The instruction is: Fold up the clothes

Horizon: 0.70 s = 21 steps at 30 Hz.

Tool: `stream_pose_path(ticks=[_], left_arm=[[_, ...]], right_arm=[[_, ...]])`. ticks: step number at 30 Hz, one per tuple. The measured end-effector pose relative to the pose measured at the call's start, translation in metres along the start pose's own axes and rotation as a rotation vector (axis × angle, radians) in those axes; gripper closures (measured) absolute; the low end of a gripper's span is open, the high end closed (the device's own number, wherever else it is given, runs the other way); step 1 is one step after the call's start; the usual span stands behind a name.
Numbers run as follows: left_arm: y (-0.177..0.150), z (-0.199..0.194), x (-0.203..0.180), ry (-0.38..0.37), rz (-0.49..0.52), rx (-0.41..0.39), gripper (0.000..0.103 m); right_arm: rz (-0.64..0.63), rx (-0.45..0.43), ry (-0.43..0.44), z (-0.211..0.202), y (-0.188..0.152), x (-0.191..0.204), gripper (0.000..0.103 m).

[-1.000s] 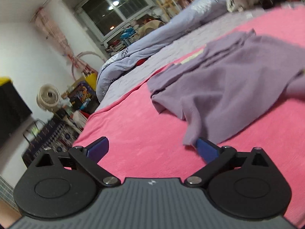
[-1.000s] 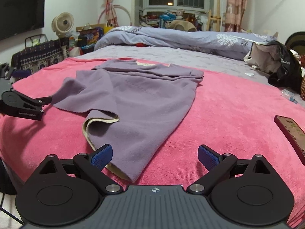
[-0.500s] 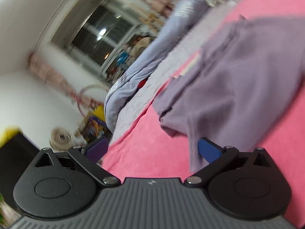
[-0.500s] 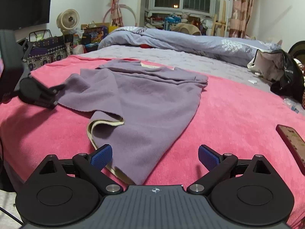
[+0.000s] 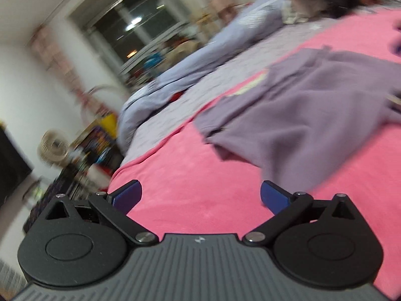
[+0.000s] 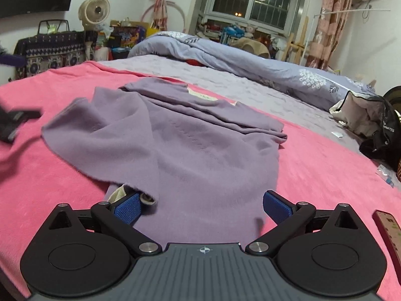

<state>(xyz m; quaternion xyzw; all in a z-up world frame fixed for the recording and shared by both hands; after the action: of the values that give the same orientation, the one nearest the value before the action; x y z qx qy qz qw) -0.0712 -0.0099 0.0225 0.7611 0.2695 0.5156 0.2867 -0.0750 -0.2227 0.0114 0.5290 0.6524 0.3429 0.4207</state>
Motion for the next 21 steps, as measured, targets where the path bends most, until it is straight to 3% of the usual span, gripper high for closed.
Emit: stream_pose_path(ticks=[5,12,21], left_arm=[[-0.009,0.003,-0.024,-0.017,0.171,-0.005,0.0],[0.004,0.034,-0.033,-0.018,0.167,-0.034,0.0],[0.029,0.047,0.004,-0.041,-0.223,-0.031,0.001]], right_arm=[[0.051,-0.047,-0.026,-0.004,0.007,-0.014,0.0],[0.116,-0.04,-0.017,-0.01,0.001,-0.028,0.0],[0.133,-0.115,0.074,-0.029,0.008,-0.016,0.0]])
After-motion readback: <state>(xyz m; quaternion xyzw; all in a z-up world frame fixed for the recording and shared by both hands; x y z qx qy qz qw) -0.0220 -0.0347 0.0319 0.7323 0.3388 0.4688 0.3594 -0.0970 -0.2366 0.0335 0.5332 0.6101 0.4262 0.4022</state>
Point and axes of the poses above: each gripper's, at about its wrist camera, not at the fingertips, and z roughly the way its jaws point, x to its left, y to its top, the point moved 1 cm from there along z, roughly the way its jaws point, and after that the axes turned 8 degrees about -x, right-handed, at the moved point
